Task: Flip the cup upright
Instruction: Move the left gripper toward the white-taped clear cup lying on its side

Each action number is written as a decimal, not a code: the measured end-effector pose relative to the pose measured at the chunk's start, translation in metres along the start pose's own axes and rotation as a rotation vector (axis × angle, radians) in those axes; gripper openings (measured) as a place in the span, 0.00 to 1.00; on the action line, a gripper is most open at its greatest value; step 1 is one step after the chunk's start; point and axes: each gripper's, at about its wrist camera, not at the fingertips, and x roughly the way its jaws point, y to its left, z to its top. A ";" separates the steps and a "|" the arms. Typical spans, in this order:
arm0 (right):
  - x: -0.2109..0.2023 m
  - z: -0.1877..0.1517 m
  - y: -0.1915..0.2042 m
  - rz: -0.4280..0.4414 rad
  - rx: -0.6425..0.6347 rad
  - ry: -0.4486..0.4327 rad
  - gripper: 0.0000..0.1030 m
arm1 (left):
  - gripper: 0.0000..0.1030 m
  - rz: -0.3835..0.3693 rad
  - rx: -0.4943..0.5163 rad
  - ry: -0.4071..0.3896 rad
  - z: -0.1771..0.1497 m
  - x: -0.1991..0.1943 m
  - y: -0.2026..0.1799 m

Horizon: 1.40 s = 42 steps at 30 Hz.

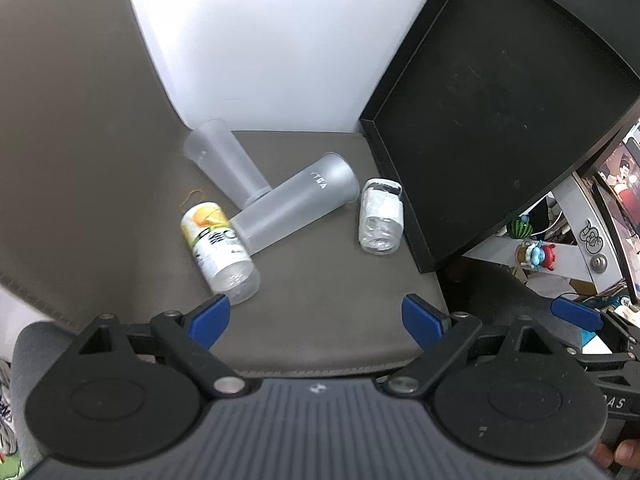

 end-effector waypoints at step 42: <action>0.080 0.022 -0.038 -0.090 0.126 0.033 0.80 | 0.86 -0.063 0.087 0.209 0.089 0.177 -0.050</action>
